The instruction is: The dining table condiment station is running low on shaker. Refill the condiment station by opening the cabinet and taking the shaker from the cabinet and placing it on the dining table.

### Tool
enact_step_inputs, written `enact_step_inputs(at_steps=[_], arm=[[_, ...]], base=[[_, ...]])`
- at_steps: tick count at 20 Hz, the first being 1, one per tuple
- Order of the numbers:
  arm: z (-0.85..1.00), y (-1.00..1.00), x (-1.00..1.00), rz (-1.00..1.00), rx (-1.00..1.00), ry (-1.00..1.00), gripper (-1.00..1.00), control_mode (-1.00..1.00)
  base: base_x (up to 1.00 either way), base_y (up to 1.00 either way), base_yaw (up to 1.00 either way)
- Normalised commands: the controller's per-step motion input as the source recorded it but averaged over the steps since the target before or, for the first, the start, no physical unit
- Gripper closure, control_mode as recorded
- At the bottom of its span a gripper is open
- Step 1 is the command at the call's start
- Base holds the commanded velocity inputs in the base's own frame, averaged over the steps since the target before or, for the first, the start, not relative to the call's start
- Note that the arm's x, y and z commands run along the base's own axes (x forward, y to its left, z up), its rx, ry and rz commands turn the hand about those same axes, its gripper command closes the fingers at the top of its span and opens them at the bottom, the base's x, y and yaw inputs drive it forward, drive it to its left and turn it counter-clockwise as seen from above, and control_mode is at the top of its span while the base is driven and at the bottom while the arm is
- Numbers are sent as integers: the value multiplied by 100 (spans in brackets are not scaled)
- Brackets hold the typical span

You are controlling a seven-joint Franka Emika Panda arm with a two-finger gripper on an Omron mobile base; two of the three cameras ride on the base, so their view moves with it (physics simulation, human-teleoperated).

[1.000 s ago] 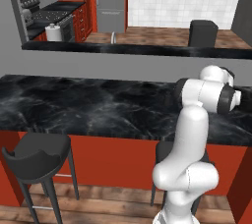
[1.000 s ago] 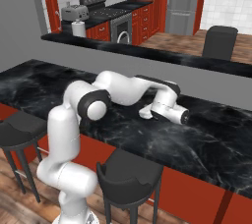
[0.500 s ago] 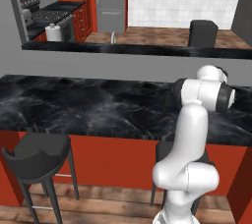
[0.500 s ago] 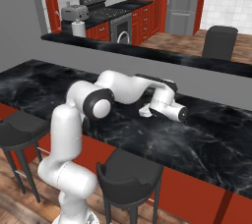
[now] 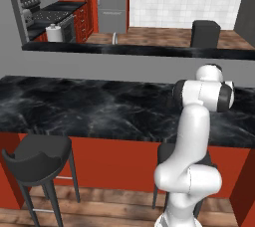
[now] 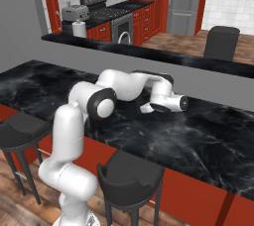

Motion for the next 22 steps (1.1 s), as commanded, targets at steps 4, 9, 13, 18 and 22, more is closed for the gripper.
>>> enact_step_inputs(at_steps=[4, 9, 13, 18, 22], arm=[[-21, 0, 20, 0, 0, 11, 100, -100], [-37, 0, 14, 1, 0, 1, 100, -100], [-46, 0, 10, 2, 0, 0, 100, -100], [-44, 0, 7, 4, 0, 0, 100, -100], [-38, 0, 9, 3, 0, 0, 100, -100]], base=[[0, 0, 0], [0, 0, 0], [0, 0, 0], [0, 0, 0], [0, 0, 0]])
